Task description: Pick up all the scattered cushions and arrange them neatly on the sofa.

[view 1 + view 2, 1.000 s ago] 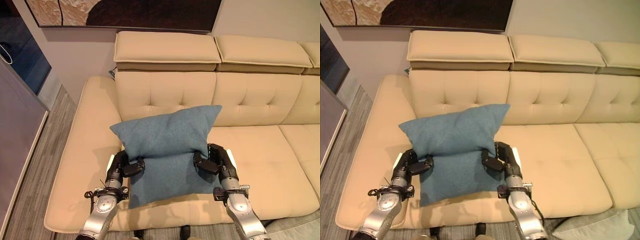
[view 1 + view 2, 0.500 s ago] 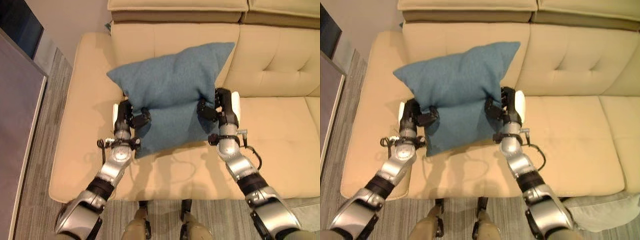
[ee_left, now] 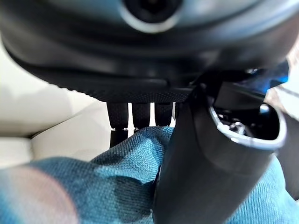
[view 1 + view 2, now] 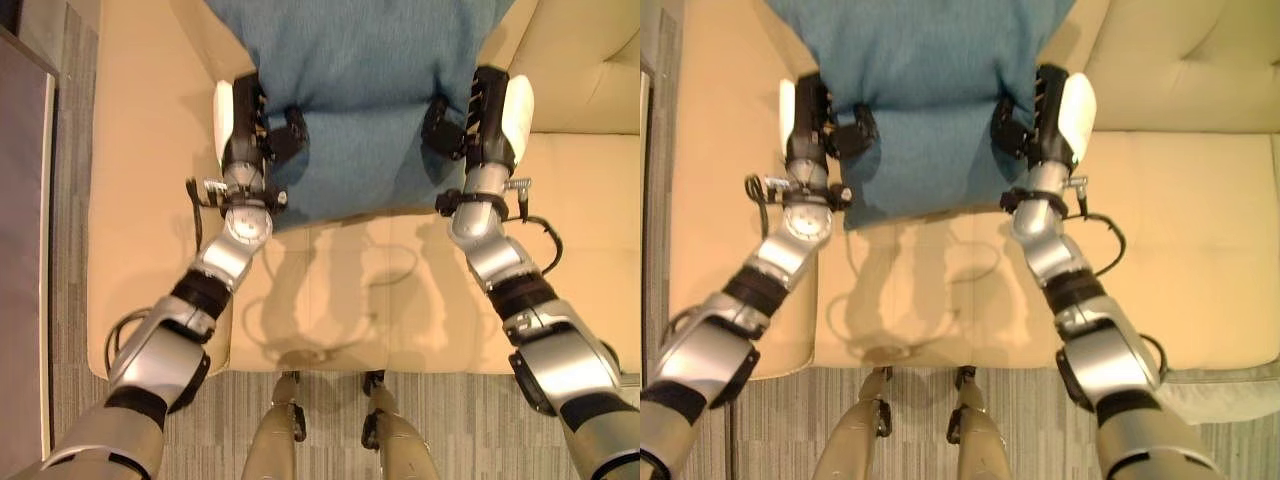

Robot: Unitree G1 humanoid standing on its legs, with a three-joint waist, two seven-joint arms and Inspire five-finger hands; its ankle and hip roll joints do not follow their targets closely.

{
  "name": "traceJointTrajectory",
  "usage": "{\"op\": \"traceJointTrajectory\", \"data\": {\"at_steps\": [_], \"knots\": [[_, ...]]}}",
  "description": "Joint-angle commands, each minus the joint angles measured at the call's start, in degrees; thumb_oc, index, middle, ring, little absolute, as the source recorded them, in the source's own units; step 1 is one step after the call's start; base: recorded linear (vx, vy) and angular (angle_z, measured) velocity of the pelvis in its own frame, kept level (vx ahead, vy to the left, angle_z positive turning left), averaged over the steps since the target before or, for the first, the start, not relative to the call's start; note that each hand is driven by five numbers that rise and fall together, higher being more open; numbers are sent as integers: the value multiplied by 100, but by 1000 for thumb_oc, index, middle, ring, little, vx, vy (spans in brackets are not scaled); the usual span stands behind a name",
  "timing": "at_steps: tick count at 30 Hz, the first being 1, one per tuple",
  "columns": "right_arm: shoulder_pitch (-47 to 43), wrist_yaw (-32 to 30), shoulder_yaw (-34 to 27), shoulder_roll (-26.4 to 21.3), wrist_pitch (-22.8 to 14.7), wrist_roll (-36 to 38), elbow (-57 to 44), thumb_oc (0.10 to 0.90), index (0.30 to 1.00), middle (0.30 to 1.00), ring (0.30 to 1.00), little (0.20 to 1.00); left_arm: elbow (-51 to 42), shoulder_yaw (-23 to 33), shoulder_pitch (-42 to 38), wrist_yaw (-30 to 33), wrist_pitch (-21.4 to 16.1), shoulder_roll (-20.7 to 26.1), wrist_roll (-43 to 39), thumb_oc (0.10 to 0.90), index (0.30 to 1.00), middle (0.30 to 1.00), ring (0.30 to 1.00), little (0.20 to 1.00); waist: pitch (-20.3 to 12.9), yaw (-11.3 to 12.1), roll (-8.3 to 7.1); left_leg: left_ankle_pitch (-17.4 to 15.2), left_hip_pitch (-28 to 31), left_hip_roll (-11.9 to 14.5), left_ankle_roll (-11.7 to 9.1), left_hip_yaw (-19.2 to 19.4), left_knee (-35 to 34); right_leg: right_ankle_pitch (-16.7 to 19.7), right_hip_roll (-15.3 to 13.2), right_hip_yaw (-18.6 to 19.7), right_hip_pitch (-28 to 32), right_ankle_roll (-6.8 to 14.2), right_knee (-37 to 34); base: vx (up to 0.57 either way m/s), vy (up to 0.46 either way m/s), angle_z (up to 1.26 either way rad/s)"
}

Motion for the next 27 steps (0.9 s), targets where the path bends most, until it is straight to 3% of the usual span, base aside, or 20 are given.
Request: {"op": "traceJointTrajectory", "data": {"at_steps": [1, 8, 17, 18, 19, 20, 21, 27], "knots": [[-939, -377, 268, -276, -684, 40, -204, 800, 900, 900, 900, 900, -11, -210, -796, 172, -749, 182, 372, 800, 900, 900, 900, 900, -798, 109, -276, -418, 56, -134, -424, -44, -32, 1, 6, 18, -450, 424, 9, -13, -23, -9], [-613, -18, 259, -538, -590, 275, -264, 800, 900, 900, 900, 900, -125, 109, -132, -10, -757, 377, 108, 800, 900, 900, 900, 900, -884, 82, -268, -365, -111, -98, -464, -87, -32, 20, 0, -17, -604, 420, -8, -11, -24, 13], [947, 646, -426, -1094, -676, 460, -1241, 800, 900, 900, 900, 900, -587, 944, 1810, -491, -674, 587, 16, 800, 900, 900, 900, 900, -1009, 57, -293, -422, 115, -85, -492, -18, -32, -38, -22, -29, -369, 390, -8, -6, -1, -2], [1614, 878, -687, -1178, -703, 461, -1565, 800, 900, 900, 900, 900, -692, 1188, 2474, -670, -637, 585, 65, 800, 900, 900, 900, 900, -1034, 34, -300, -450, 262, -81, -494, 13, -32, -52, -34, -44, -225, 381, -8, 12, 5, 7], [1642, 880, -697, -1175, -694, 457, -1585, 800, 900, 900, 900, 900, -707, 1185, 2495, -669, -630, 584, 68, 800, 900, 900, 900, 900, -1041, 37, -303, -452, 269, -81, -494, 14, -32, -54, -34, -43, -218, 381, -8, 22, 3, 6], [2737, 1227, -1077, -1207, -728, 331, -1935, 800, 900, 900, 900, 900, -929, 1487, 3435, -947, -583, 537, 209, 800, 900, 900, 900, 900, -1061, 8, -323, -502, 525, -58, -499, 42, -32, -82, -61, -49, 55, 367, -8, 11, -3, 10], [2762, 1229, -1087, -1205, -722, 328, -1952, 800, 900, 900, 900, 900, -941, 1482, 3451, -947, -578, 537, 211, 800, 900, 900, 900, 900, -1063, 13, -326, -504, 536, -58, -499, 44, -32, -84, -61, -48, 65, 368, -8, 16, -6, 15], [4892, 1915, -1643, -734, -608, -64, -2050, 800, 900, 900, 900, 900, -851, 2144, 5680, -1860, -507, 236, 170, 800, 900, 900, 900, 900, -1081, 6, -386, -663, 1476, 23, -463, 170, -32, -268, -69, -92, 1026, 367, -8, 43, -10, -7]]}}
